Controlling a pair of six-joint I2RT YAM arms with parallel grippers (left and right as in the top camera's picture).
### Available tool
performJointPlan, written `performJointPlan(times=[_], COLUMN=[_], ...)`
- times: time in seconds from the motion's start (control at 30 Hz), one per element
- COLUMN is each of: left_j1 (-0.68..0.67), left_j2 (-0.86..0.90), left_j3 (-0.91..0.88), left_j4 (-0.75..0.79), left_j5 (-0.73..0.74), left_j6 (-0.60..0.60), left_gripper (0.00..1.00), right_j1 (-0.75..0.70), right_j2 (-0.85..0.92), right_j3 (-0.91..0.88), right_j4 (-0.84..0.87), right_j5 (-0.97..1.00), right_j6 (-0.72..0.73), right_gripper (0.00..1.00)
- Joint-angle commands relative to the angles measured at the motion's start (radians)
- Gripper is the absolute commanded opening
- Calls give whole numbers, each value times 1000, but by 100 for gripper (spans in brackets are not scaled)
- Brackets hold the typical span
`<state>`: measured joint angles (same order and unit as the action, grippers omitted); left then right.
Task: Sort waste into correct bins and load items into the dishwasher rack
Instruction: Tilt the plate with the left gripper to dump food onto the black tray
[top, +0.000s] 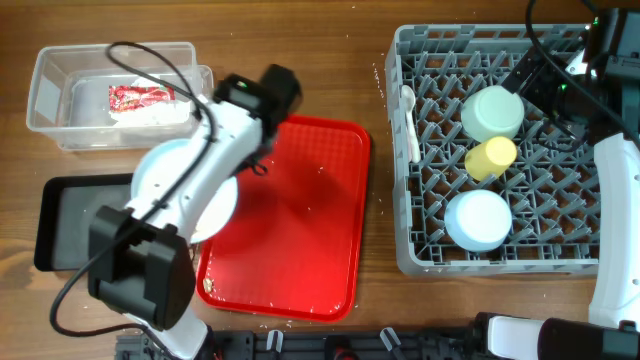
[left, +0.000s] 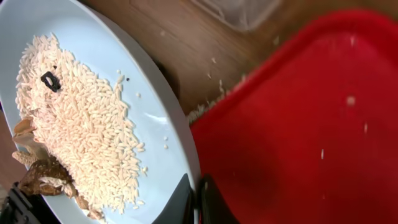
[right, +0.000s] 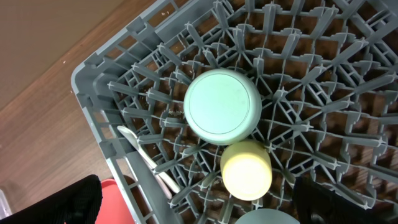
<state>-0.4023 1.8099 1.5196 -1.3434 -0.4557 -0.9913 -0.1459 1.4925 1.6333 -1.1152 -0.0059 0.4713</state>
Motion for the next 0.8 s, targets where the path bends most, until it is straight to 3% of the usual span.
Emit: performJointPlan(times=[0.0,0.13,0.33,0.43,0.53,0.77], left_j1=[115,247,449,562,690,913], left_j2=[6,1,-11,-11,-11,-11], left_j3=[78,118,119,119,119,119], left_j4=[-3,16,98,134,179,165], left_j5=[-55,-38,143,270,508,891], left_j6=[20,20,20,21,127,282], left_gripper=[4,4,4,4,4,4], right_j1=[0,0,0,0,0,0], right_j2=[-4,-4,-4,-4,-4,-4], right_j3=[1,1,1,1,1,1], right_j4=[0,0,0,0,0,0], right_j5=[16,17,17,16,17,17], right_j6=[1,1,1,1,0,1], right_gripper=[100,100,100,100,100,100])
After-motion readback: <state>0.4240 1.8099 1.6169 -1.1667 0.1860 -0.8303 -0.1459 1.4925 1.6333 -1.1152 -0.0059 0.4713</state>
